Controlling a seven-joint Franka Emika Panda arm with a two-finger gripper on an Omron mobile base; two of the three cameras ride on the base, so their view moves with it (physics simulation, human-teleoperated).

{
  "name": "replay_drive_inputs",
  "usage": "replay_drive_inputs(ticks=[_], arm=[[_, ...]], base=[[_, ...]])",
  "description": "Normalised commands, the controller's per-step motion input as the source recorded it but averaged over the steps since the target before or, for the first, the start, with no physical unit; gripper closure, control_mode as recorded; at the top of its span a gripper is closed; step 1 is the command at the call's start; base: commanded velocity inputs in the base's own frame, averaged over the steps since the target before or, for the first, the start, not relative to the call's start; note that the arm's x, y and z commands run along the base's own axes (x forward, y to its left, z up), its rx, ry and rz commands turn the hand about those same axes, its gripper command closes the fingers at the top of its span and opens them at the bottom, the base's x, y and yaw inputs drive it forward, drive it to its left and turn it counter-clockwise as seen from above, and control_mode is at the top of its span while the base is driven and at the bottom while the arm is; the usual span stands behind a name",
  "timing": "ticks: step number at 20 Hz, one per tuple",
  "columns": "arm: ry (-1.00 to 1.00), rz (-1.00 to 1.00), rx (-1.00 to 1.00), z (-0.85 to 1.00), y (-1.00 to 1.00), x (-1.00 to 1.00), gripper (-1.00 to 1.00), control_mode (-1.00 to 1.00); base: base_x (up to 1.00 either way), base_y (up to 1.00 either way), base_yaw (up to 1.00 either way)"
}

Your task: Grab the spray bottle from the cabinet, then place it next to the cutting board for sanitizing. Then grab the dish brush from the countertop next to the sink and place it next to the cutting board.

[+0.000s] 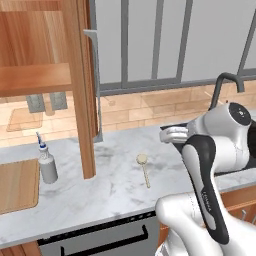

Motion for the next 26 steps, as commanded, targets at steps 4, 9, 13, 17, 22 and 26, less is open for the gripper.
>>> replay_drive_inputs(ticks=[4, 9, 13, 17, 22, 26], arm=[[0.03, -0.04, -0.12, -0.49, 0.27, 0.50, -1.00, -1.00], [0.15, -0.04, -0.12, -0.62, 0.07, 0.41, -1.00, -1.00], [0.23, -0.01, -0.10, -0.73, 0.00, 0.36, -1.00, -1.00], [0.25, -0.02, -0.09, -0.75, 0.00, 0.37, -1.00, -1.00], [0.17, -0.02, -0.02, -0.55, 0.00, 0.46, -1.00, -1.00], [0.13, -0.01, -0.02, -0.43, 0.00, 0.34, -1.00, -1.00]], base=[[0.00, 0.00, 0.00], [0.00, 0.00, 0.00], [0.00, 0.00, 0.00], [0.00, 0.00, 0.00], [0.00, 0.00, 0.00], [0.00, 0.00, 0.00]])
